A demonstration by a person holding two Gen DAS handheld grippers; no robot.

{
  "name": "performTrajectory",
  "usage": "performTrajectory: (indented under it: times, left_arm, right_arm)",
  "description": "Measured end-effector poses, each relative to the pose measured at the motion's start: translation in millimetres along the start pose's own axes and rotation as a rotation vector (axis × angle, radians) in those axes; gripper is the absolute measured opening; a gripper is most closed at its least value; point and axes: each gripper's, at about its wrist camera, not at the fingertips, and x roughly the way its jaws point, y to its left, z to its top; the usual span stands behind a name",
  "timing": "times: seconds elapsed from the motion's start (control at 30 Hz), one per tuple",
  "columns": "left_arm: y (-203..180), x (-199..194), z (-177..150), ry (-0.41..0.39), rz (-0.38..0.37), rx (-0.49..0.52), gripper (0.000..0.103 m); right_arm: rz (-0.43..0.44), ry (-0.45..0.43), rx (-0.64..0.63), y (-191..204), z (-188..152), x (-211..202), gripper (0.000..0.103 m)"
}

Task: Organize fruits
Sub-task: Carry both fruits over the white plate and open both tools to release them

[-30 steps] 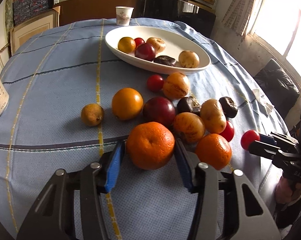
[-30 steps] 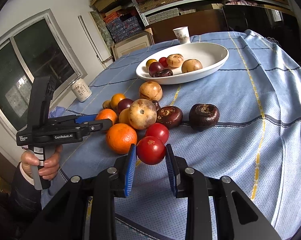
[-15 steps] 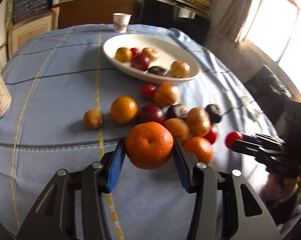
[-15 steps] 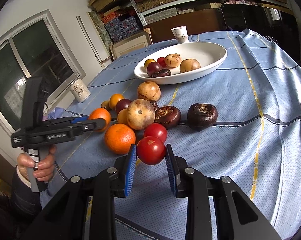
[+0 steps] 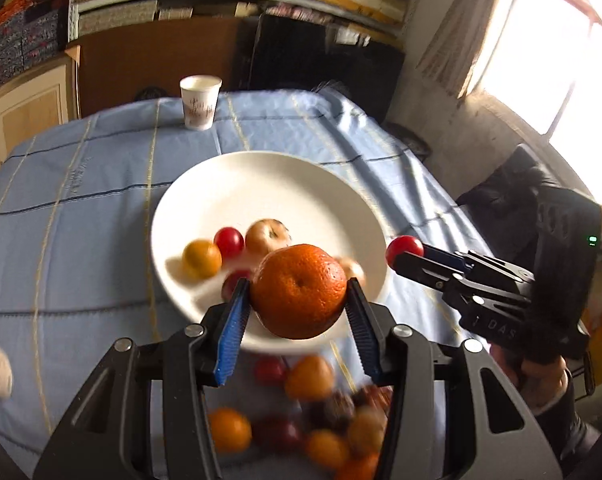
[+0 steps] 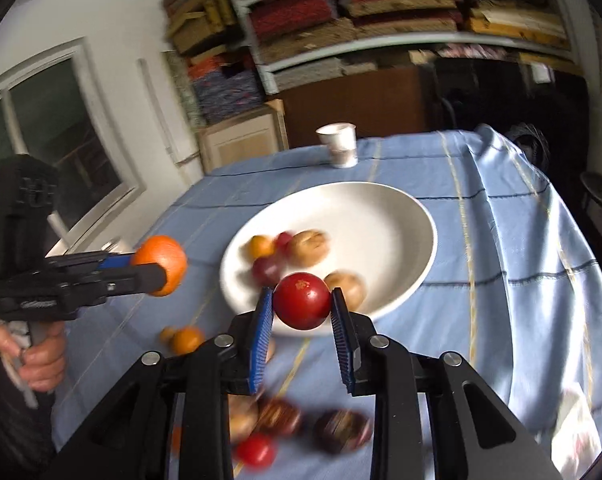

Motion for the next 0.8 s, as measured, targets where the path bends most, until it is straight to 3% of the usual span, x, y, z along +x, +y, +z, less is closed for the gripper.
performTrajectory:
  times: [0.13,0.37,0.4,0.43,0.47,0.53,0.6,0.67,0.8]
  left_arm:
    - [3,37,18,0.053,0.014,-0.020,0.047]
    - [5,64,21,0.081,0.064,-0.017,0.048]
    - [4,63,21,0.078,0.074,-0.011,0.049]
    - [2,60,20,0.068,0.083,-0.004,0.059]
    - [0,51,20,0.040,0.099,0.004,0.073]
    - [-6,24,15,-0.038,0.126,0.017,0.086]
    - [-12,-3,5,-0.099,0.145,0.039,0.091]
    - [-15,-36,-12,-0.178,0.182,0.045,0.098]
    - [-7,-79,-63,-0.277,0.272,0.005,0.099]
  right_arm:
    - [-0.013,0.031,0.051,-24,16,40,0.030]
    - [-0.017,0.090,0.075,-39,23,76,0.031]
    - [-0.013,0.091,0.080,-40,23,77,0.032]
    - [-0.011,0.086,0.086,-40,24,77,0.036]
    - [-0.007,0.084,0.085,-40,25,76,0.040]
    - [-0.005,0.068,0.072,-36,26,67,0.044]
    - [0.012,0.047,0.073,-34,26,55,0.044]
    - [0.036,0.011,0.079,-31,25,38,0.052]
    - [0.006,-0.041,0.039,-23,13,13,0.067]
